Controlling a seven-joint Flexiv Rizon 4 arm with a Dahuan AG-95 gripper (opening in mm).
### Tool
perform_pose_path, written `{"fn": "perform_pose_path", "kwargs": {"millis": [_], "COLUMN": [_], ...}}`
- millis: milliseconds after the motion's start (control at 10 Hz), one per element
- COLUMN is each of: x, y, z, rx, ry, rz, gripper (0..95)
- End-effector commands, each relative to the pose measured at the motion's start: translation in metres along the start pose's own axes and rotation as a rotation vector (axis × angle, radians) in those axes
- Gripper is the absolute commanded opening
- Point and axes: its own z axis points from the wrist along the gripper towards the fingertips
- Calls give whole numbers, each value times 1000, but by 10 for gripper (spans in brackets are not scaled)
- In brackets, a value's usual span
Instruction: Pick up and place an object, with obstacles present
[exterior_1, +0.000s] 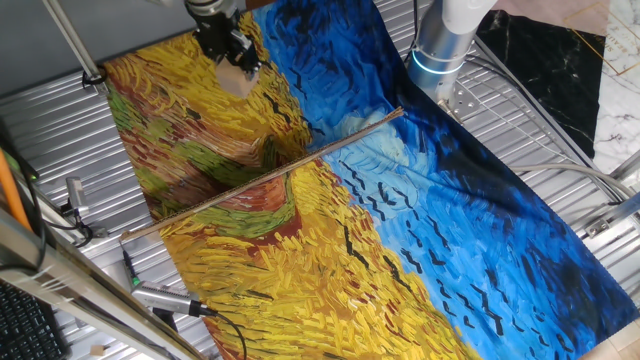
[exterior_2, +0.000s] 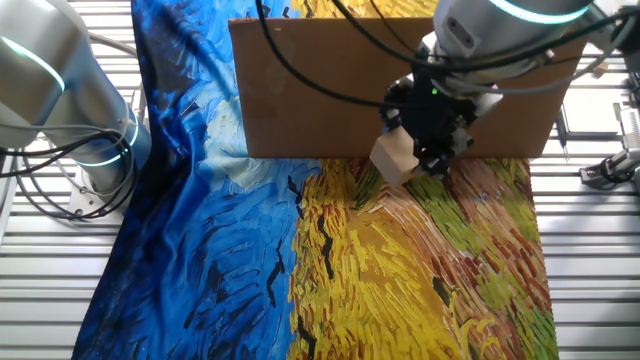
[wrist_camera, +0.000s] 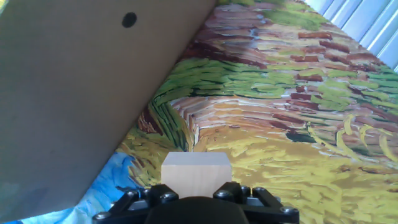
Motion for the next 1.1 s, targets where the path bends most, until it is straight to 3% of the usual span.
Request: {"fn": "perform_pose_path", "kwargs": {"millis": [100, 500, 1100], "x": [-13, -37, -67], "y": [22, 67, 128], "z": [-12, -29, -27], "rx": [4, 6, 22], "ry": [13, 20, 24], "rz": [25, 92, 176], "gripper": [0, 0, 0]}}
